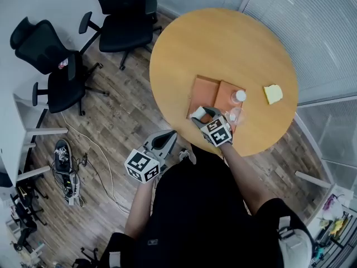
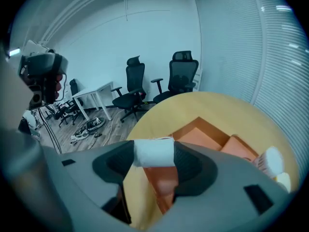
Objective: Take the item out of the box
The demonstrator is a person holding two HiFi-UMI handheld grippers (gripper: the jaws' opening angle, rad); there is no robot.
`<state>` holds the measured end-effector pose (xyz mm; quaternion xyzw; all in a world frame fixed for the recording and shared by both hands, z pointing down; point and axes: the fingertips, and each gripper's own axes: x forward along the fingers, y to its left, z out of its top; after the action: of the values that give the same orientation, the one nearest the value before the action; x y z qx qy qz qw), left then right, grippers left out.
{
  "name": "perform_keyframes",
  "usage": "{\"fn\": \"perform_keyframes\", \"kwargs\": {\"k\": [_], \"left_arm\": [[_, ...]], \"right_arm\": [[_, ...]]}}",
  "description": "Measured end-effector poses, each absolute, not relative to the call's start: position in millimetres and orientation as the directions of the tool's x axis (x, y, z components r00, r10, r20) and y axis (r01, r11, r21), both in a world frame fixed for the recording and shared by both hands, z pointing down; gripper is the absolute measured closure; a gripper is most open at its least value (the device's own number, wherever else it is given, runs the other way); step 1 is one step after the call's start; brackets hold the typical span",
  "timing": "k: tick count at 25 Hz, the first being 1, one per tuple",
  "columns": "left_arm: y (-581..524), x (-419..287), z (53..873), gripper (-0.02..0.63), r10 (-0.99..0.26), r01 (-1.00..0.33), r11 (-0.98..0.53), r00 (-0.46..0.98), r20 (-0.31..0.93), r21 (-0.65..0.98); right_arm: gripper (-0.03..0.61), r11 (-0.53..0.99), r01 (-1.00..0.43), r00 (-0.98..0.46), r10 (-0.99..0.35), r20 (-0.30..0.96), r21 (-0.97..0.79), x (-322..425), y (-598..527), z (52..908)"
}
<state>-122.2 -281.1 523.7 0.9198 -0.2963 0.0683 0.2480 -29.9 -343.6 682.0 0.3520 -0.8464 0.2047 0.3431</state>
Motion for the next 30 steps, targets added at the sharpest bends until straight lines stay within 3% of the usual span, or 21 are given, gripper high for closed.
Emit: {"fn": "perform_keyframes", "kwargs": {"k": [10,30], "left_arm": [[-263.2,-115.5,516.9,0.607,-0.488,-0.555,-0.732,0.832,0.264,0.395],[-227.7,-98.4,511.1,0.607,-0.436,-0.502,-0.775,0.864,0.250,0.383]], "right_arm": [[0.330,0.661,-0.746,-0.583,-0.588,0.561,-0.082,-9.0,-321.1,598.9],[0.333,0.756,-0.652,-0.663,-0.607,0.439,0.059,-9.4,-234.4,522.3]]}}
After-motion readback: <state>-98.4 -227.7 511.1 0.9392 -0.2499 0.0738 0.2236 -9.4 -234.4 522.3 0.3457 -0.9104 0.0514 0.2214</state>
